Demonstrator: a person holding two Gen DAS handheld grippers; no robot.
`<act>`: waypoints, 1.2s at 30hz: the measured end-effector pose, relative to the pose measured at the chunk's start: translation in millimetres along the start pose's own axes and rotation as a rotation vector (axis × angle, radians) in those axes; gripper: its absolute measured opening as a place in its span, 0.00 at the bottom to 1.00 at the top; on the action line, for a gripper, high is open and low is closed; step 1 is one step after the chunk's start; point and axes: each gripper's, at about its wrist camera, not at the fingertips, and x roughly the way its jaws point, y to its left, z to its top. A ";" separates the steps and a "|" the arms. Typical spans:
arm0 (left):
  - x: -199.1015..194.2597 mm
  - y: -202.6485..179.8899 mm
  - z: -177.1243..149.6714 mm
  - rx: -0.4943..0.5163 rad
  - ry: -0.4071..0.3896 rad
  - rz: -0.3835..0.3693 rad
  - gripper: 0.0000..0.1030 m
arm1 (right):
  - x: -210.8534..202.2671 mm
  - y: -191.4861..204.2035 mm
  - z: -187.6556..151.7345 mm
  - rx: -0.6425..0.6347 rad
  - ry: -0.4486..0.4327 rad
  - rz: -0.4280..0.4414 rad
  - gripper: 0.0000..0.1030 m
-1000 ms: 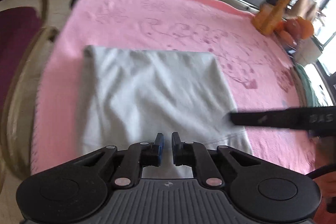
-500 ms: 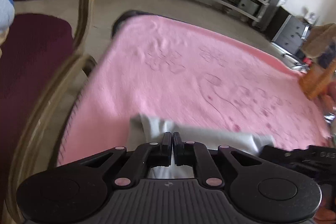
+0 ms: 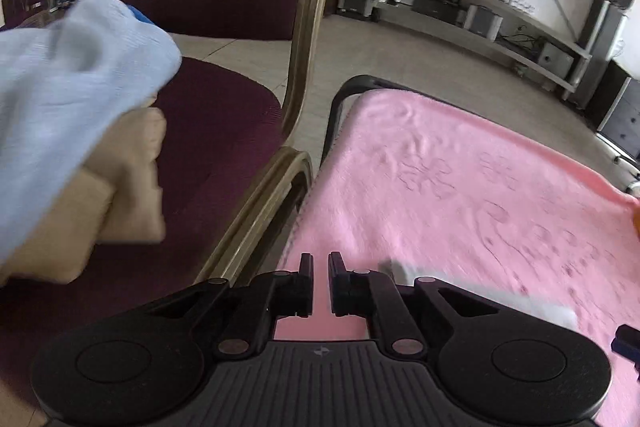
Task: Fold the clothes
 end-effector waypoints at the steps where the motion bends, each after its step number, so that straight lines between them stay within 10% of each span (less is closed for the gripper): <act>1: -12.5 3.8 -5.9 -0.004 0.004 -0.034 0.08 | -14.2 3.1 -1.9 -0.010 0.011 0.002 0.19; 8: -60.5 15.9 -51.9 0.026 0.109 -0.307 0.08 | -88.3 23.6 -25.7 -0.018 0.123 0.072 0.26; 15: -27.1 -16.4 -58.8 0.067 0.247 -0.427 0.08 | -48.2 43.5 -74.2 -0.066 0.233 0.091 0.27; 25: 8.7 7.9 -69.1 -0.013 0.349 -0.226 0.11 | -13.6 12.5 -100.7 -0.038 0.226 0.067 0.19; 30: -5.8 41.1 -73.1 -0.048 0.301 0.050 0.08 | -31.1 -12.2 -87.7 0.024 0.183 0.055 0.19; 36: -43.3 55.4 -79.9 -0.101 0.205 -0.044 0.08 | -61.6 -20.6 -85.7 0.021 0.117 -0.039 0.26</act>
